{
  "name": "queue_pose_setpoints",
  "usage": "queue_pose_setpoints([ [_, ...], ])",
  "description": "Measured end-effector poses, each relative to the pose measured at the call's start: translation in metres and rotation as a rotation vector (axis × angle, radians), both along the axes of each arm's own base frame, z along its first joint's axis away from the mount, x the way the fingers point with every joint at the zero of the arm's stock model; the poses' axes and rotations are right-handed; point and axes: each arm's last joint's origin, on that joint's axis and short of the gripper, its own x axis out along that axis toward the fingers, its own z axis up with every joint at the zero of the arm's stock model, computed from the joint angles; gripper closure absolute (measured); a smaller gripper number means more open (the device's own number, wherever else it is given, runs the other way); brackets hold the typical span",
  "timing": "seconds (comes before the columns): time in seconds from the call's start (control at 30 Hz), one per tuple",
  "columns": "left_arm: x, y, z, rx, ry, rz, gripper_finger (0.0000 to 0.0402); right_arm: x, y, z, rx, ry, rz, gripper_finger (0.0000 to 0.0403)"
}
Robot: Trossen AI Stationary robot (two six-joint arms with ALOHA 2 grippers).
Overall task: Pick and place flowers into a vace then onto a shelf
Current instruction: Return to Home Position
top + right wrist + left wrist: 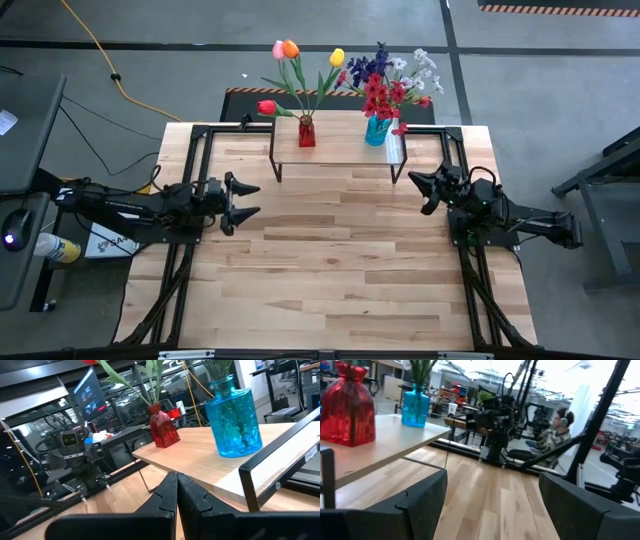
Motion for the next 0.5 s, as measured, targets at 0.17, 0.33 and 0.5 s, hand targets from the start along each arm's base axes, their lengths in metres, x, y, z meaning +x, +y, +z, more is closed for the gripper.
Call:
queue_pose_setpoints([
  [0.17, 0.000, 0.000, 0.000, 0.029, 0.005, -0.010, 0.0055, 0.000, 0.000, 0.000, 0.004, 0.002, 0.006, 0.0403],
  [0.33, 0.000, 0.000, -0.005, -0.012, 0.048, -0.015, 0.0055, 0.000, 0.000, 0.000, 0.000, 0.005, 0.008, 0.0403],
  [0.5, 0.001, 0.000, -0.013, -0.009, 0.135, -0.015, 0.0055, 0.000, 0.000, 0.000, 0.000, 0.005, 0.008, 0.0403],
])
